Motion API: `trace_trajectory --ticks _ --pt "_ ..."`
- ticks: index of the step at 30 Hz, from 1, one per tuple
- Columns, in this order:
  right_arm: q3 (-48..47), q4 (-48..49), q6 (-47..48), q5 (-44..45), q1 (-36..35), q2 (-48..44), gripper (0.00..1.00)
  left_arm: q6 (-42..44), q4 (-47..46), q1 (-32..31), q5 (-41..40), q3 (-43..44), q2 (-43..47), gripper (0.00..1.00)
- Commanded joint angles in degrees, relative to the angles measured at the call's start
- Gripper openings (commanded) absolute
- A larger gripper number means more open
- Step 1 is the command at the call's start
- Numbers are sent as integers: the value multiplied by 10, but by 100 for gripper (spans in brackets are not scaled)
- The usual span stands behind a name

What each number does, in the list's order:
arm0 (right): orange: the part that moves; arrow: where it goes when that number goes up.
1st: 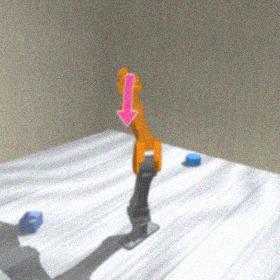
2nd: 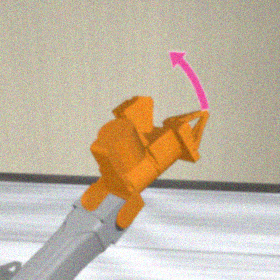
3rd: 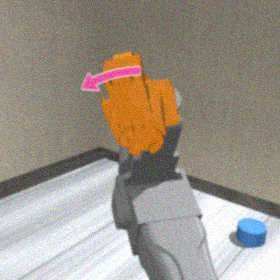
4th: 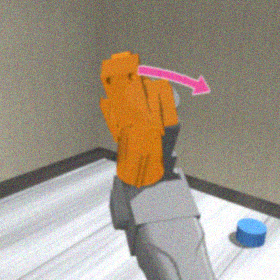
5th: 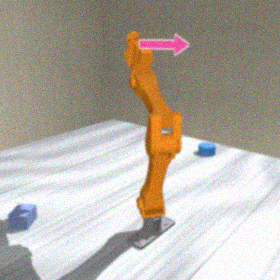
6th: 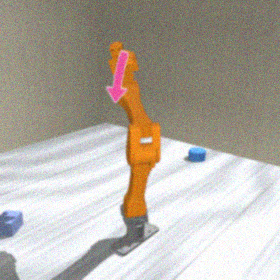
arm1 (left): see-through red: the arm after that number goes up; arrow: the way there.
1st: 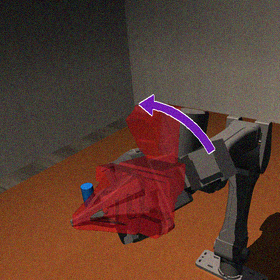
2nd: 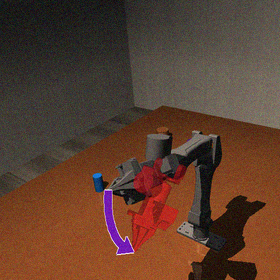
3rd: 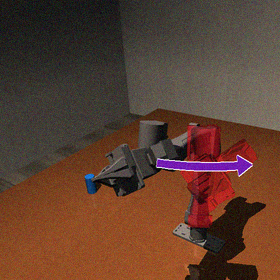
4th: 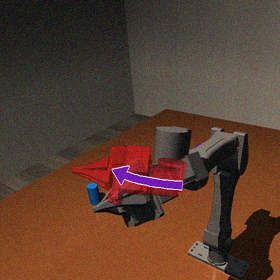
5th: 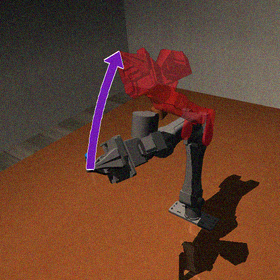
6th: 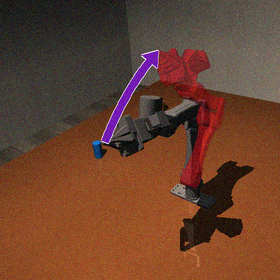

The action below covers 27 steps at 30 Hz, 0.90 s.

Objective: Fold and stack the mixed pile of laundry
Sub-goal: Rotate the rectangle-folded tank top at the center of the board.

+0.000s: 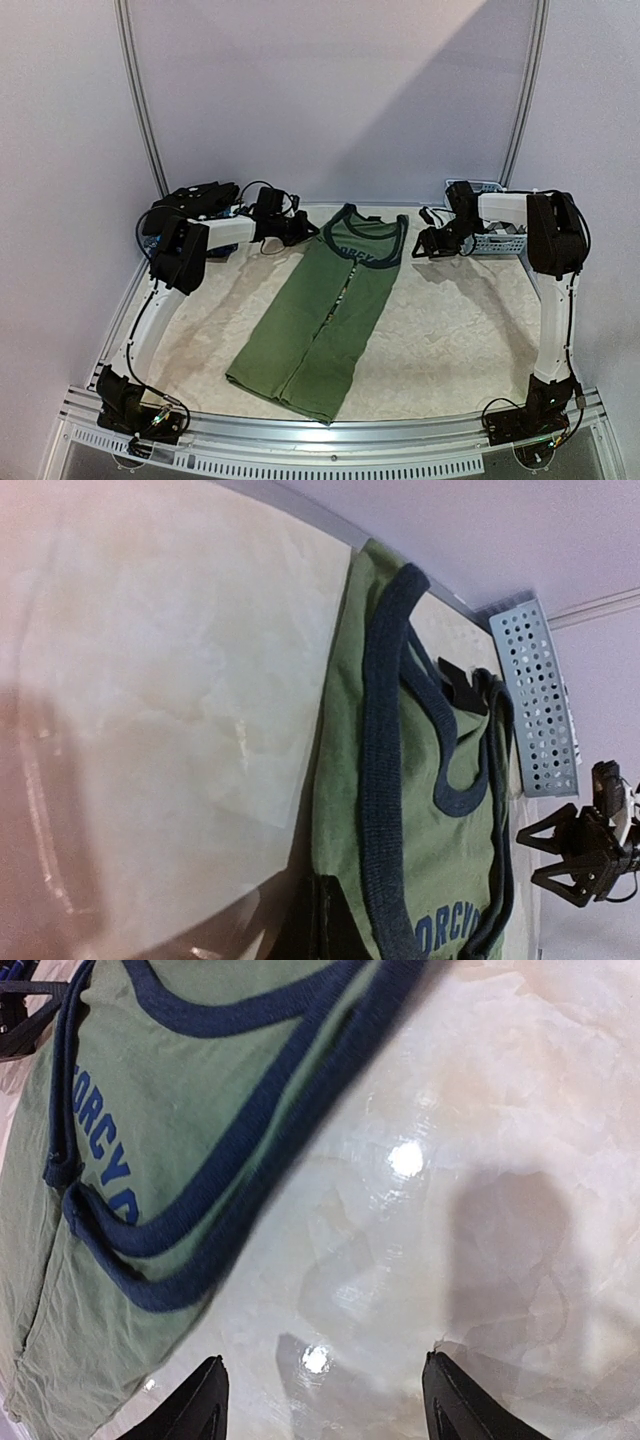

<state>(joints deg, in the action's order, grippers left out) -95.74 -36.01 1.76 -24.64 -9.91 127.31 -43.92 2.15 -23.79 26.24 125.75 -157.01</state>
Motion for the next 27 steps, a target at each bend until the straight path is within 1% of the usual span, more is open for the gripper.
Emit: trace_trajectory --ticks 1,14,18,19,21,24,27 --pt "-8 2 -4 -12 2 11 66 10 2 26 -33 -59 36 0" --pt "-6 -1 -5 -22 2 5 67 25 -12 54 -61 -185 127 0" --pt "12 -10 -2 -48 0 -10 66 35 -11 61 -79 -214 155 0" --pt "24 -11 -1 -57 -3 -17 66 39 -6 62 -84 -217 161 1" --pt "51 -16 13 -74 -16 -54 66 62 18 63 -95 -207 169 10" --pt "98 -34 59 -89 -46 -111 66 104 83 63 -106 -173 180 24" --pt "158 -49 118 -93 -90 -184 65 147 135 57 -121 -179 226 31"
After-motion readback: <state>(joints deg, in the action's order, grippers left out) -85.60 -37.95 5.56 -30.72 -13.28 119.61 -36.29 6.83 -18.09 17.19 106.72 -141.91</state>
